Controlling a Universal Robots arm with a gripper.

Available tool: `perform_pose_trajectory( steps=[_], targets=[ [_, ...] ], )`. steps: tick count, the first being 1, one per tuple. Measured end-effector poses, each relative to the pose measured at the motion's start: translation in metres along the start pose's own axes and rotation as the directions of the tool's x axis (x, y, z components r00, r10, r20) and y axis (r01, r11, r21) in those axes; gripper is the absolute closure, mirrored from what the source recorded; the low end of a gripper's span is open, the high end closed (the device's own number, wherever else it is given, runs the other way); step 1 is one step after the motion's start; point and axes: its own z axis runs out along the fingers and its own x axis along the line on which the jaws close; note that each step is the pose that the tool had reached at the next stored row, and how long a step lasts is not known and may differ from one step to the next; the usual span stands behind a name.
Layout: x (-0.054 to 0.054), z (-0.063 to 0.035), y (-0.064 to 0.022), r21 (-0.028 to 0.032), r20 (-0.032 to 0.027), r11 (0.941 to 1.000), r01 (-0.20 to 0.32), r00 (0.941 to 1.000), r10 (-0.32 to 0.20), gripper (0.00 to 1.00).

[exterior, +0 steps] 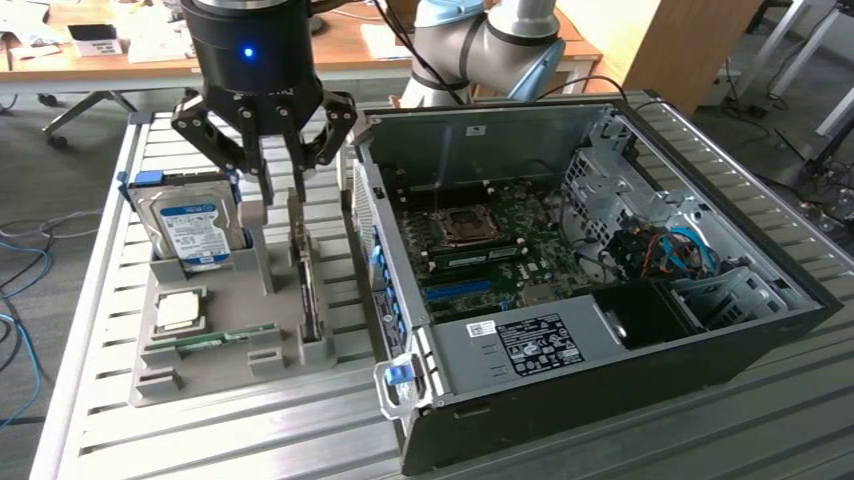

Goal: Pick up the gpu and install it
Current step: 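Pick up the gpu and move the gpu toward the slot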

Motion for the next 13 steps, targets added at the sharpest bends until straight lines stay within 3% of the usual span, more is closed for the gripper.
perform_pose_trajectory(
  steps=[13],
  targets=[
    [0.0002,0.0092,-0.0004,0.0001,-0.0001,1.0,0.0,1.0,0.0,0.64]
  ],
)
